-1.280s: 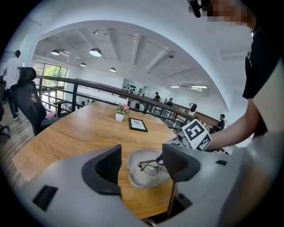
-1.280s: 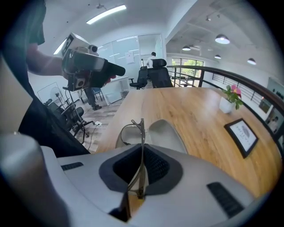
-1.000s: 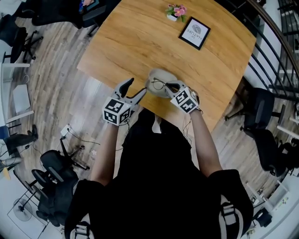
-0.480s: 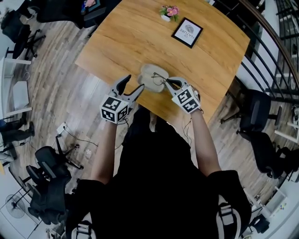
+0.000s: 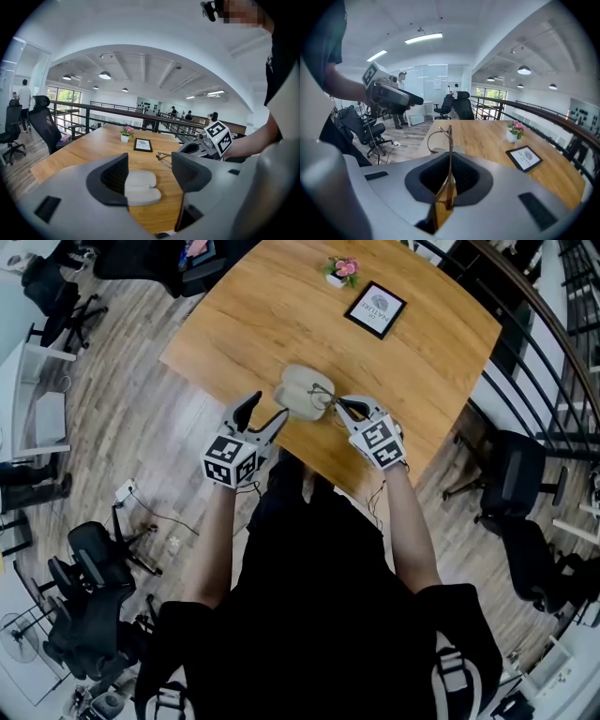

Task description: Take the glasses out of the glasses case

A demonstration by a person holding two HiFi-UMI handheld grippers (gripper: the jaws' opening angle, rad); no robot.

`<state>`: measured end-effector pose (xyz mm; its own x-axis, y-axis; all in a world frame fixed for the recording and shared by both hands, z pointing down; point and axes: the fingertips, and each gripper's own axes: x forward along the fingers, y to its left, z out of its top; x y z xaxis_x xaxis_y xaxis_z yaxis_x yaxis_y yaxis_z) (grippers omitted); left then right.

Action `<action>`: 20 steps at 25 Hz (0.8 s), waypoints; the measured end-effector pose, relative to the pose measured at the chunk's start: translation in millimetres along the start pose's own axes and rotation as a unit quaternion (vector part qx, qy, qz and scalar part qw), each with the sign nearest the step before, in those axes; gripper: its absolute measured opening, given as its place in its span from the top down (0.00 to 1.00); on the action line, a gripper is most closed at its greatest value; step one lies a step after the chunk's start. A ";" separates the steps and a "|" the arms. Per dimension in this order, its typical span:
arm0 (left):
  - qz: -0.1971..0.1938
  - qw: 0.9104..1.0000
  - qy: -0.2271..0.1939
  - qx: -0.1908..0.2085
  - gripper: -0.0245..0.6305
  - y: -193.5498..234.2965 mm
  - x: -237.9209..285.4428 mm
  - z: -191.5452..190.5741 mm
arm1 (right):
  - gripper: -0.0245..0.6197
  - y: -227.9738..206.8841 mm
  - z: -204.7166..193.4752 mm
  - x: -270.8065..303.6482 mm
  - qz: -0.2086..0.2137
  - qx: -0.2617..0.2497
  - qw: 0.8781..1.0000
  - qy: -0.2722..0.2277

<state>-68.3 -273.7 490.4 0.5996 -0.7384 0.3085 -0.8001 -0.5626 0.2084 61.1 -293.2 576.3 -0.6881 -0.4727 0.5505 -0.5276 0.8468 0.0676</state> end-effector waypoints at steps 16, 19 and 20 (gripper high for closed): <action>0.029 0.999 -0.013 0.012 0.52 -22.8 -30.5 1.4 | 0.93 -0.4 14.7 -24.5 -0.018 -0.011 0.999 -0.042; 0.033 0.999 -0.015 0.014 0.52 -25.9 -36.8 1.2 | 0.93 3.5 13.1 -26.3 -0.017 -0.012 0.999 -0.043; 0.034 0.999 -0.015 0.014 0.52 -27.0 -38.6 0.4 | 0.93 4.9 12.1 -27.1 -0.017 -0.012 0.999 -0.043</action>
<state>-69.8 -230.2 472.5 0.5443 -0.7861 0.2929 -0.8385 -0.5204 0.1615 71.1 -279.2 551.6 -0.7107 -0.5193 0.4745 -0.5399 0.8351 0.1053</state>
